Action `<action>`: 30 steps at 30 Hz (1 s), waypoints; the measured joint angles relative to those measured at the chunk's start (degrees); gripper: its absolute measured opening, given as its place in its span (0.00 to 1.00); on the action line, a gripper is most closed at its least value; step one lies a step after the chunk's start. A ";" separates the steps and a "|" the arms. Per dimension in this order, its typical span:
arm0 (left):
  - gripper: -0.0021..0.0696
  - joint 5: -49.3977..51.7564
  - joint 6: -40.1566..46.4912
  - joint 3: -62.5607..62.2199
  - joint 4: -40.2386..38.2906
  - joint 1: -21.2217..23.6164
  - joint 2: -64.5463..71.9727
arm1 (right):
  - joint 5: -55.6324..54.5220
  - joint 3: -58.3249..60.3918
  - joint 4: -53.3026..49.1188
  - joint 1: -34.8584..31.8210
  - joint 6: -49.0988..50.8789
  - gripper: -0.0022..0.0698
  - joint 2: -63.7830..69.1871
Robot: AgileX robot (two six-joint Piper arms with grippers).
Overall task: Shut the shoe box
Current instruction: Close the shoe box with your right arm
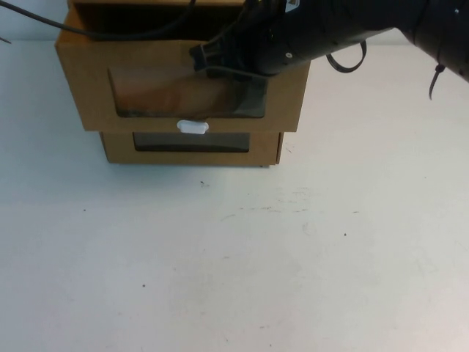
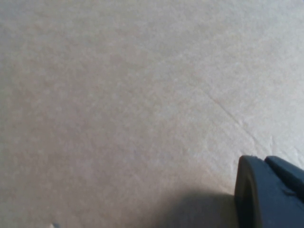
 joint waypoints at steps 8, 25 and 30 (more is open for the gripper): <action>0.03 0.00 0.00 0.00 0.00 0.00 0.00 | -6.68 0.00 -0.40 0.00 0.12 0.01 1.17; 0.03 0.00 0.00 0.00 0.00 0.00 0.00 | -20.89 0.00 -1.38 -1.25 0.21 0.01 6.77; 0.03 0.00 0.00 0.00 -0.40 0.00 0.00 | -24.54 0.00 -1.24 -1.65 0.21 0.01 8.42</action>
